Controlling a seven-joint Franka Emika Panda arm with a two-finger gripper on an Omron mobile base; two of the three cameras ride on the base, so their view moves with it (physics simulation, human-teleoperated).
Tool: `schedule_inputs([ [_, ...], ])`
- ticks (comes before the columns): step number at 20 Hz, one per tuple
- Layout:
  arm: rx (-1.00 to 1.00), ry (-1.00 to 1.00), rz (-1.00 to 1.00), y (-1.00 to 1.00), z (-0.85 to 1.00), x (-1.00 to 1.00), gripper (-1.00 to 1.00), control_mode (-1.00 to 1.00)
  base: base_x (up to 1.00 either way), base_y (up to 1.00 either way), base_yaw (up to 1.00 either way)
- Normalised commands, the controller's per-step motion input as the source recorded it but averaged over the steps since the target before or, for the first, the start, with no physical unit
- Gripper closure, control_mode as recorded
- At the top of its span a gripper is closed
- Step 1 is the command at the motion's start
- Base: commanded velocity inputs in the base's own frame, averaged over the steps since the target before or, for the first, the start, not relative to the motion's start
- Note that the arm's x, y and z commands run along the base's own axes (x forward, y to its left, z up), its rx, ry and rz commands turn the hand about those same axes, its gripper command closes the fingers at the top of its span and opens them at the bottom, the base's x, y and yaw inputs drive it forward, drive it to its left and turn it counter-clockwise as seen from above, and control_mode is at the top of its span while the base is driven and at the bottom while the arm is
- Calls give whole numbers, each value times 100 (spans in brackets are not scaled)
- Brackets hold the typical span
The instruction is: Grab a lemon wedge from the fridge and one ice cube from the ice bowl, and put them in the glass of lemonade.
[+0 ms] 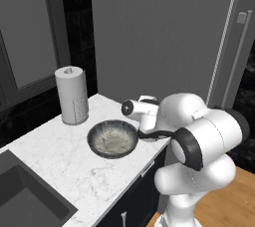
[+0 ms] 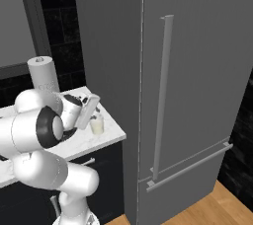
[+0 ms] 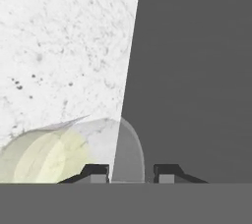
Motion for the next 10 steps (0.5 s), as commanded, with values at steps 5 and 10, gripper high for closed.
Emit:
schedule_inputs([
  [5, 0, -1, 0, -9, 9, -24, -100, -100, 0, 0, 0],
  [10, 0, 0, 0, -1, 5, -3, -100, -100, 0, 0, 0],
])
